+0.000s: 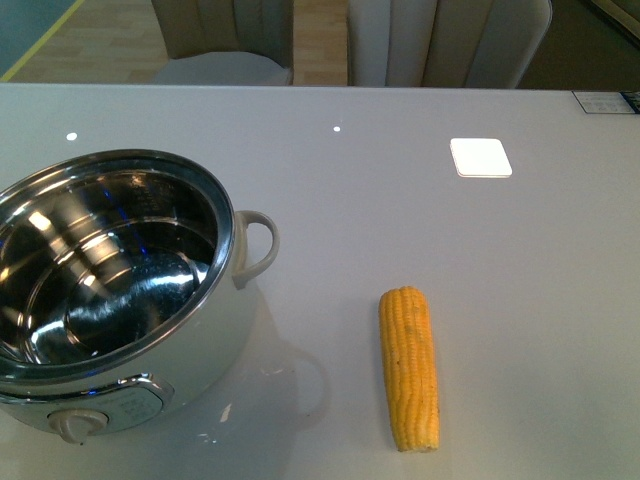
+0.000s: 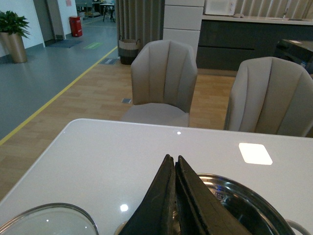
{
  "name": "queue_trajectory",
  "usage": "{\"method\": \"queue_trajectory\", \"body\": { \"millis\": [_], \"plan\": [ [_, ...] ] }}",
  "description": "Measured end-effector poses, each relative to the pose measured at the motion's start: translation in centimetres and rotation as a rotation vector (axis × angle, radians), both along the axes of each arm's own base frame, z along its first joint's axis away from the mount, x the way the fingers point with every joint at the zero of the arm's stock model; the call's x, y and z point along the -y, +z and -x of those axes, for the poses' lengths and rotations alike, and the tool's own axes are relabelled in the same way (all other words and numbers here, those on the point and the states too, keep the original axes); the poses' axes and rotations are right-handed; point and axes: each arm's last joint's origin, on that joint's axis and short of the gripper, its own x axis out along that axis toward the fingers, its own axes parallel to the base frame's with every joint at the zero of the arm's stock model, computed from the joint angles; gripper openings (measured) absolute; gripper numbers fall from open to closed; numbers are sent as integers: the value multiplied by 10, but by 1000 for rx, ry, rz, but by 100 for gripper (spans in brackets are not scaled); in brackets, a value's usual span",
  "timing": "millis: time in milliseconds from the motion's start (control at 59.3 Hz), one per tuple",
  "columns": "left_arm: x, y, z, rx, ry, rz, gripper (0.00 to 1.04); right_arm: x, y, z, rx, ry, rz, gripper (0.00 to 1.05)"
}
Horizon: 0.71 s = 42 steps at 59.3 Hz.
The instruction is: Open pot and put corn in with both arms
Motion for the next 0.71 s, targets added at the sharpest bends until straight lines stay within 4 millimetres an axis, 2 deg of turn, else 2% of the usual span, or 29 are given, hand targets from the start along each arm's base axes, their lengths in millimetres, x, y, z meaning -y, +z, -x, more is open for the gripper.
{"method": "queue_trajectory", "body": {
  "millis": [303,708],
  "plan": [
    [18,-10,13,14,-10,-4,3,0,0,0,0,0,0,96],
    [19,-9,25,20,-5,-3,3,0,0,0,0,0,0,96]
  ]
}}
